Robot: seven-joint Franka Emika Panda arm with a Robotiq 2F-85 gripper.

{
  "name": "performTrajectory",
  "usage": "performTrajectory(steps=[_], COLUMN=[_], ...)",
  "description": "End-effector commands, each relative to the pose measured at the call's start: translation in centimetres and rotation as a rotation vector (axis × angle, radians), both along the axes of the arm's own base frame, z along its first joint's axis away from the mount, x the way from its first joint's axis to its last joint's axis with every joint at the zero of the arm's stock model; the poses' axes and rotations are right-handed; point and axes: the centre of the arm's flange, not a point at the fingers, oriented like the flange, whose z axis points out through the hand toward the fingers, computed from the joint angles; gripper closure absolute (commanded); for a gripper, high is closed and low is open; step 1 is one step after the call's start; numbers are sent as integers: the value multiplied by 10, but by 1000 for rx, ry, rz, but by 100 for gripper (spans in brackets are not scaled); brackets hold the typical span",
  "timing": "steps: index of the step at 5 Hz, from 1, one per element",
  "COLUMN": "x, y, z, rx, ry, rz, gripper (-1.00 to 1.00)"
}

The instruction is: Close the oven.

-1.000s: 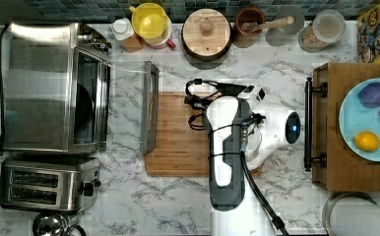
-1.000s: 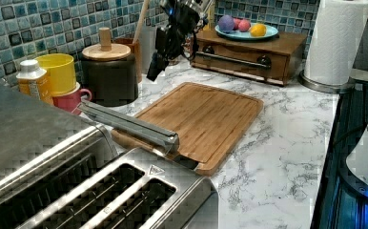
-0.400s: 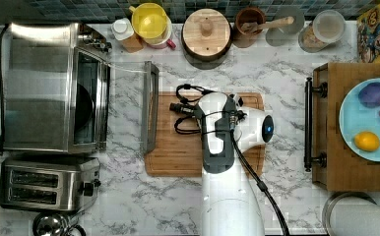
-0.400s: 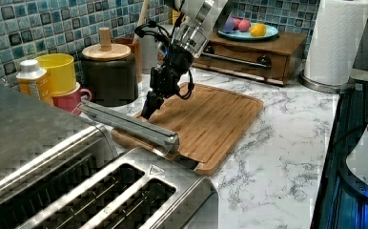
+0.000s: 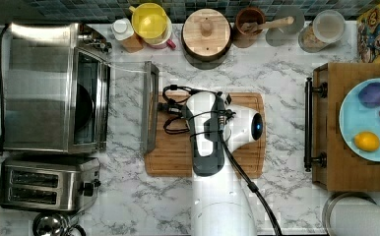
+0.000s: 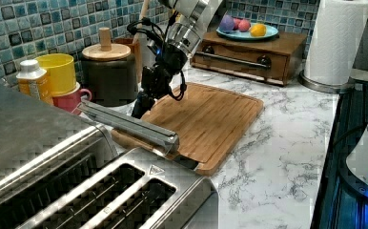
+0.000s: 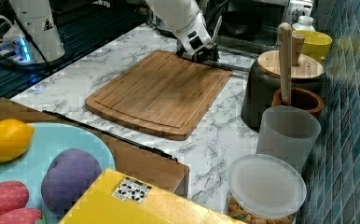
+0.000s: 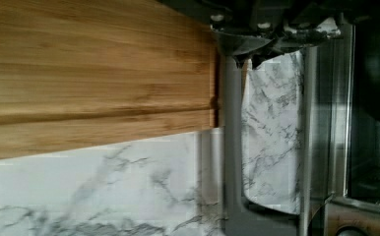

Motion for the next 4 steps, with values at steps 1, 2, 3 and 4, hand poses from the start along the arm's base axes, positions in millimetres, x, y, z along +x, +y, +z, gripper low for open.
performTrajectory(steps=[1, 2, 3, 4], x=[51, 56, 55, 49], y=[54, 60, 56, 60], z=[54, 52, 50, 60], rx=[-34, -56, -18, 13], ry=[-64, -26, 17, -9], rz=[80, 93, 73, 31], gripper=[100, 100, 100, 100])
